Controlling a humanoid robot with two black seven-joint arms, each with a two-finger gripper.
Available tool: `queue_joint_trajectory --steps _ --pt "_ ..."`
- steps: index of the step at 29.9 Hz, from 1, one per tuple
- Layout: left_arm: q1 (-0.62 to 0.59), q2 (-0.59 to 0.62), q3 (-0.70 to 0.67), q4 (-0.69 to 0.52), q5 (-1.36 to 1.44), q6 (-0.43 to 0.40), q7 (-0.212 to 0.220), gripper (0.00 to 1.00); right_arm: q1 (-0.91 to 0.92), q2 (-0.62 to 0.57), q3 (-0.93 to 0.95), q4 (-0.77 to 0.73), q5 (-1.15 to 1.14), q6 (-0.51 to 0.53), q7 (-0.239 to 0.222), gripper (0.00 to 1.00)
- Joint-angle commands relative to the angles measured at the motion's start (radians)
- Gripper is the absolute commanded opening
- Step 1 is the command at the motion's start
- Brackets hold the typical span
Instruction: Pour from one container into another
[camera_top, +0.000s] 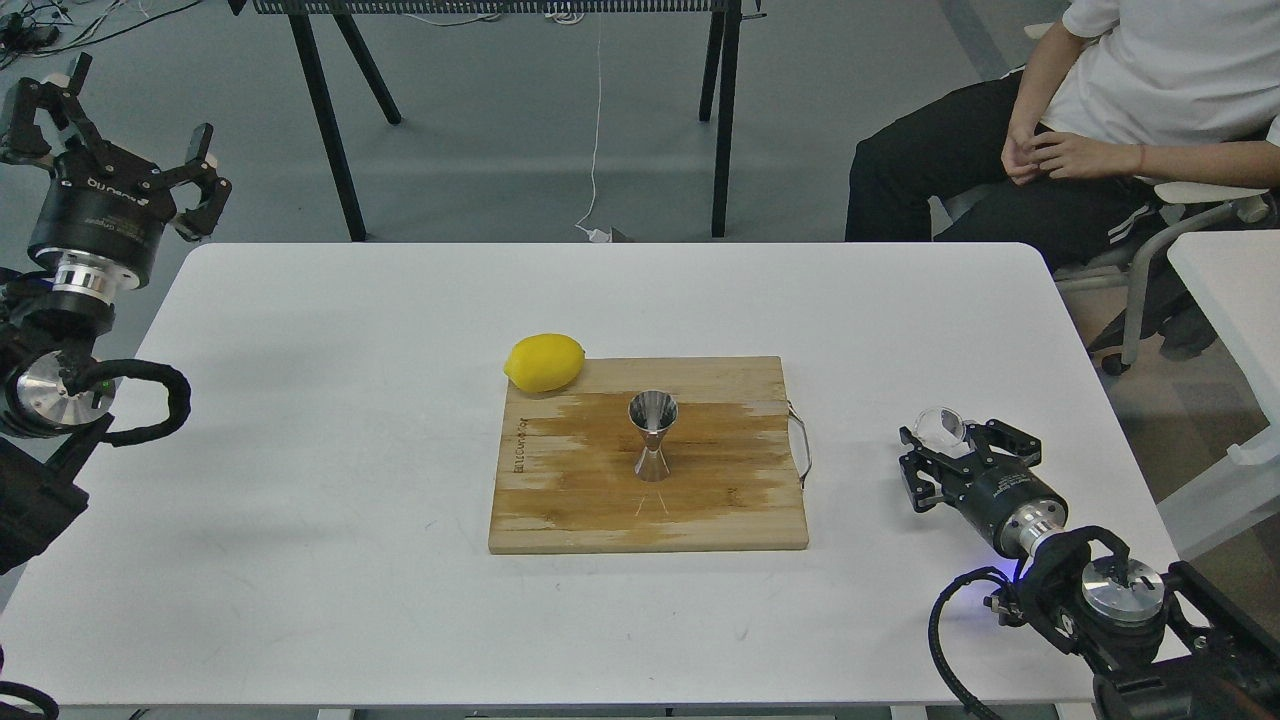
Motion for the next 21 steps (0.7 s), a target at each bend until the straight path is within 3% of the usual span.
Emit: queue_joint_trajectory --steps 1,6,12,16,19,21 --pt "0.0 0.0 0.0 0.0 0.0 0.0 0.0 1.0 0.0 -0.001 0.0 -0.002 0.0 0.0 0.002 0.5" --pt "0.003 -0.001 0.003 0.0 0.0 0.0 0.0 1.0 0.0 -0.003 -0.001 -0.003 -0.002 0.007 0.003 0.64" --pt "0.001 -0.001 0.005 0.0 0.0 0.0 0.0 1.0 0.0 -0.004 0.0 -0.005 -0.002 0.007 0.005 0.69" --pt "0.001 -0.001 0.006 0.0 0.0 0.0 0.0 1.0 0.0 -0.004 0.0 -0.018 -0.002 0.008 0.008 0.78" --pt "0.003 -0.001 0.006 0.0 0.0 0.0 0.0 1.0 -0.001 -0.006 0.0 -0.02 -0.002 0.01 0.006 0.76" --pt "0.003 -0.001 0.006 0.0 0.0 0.0 0.0 1.0 -0.001 -0.006 -0.001 -0.02 -0.002 0.013 0.006 0.67"
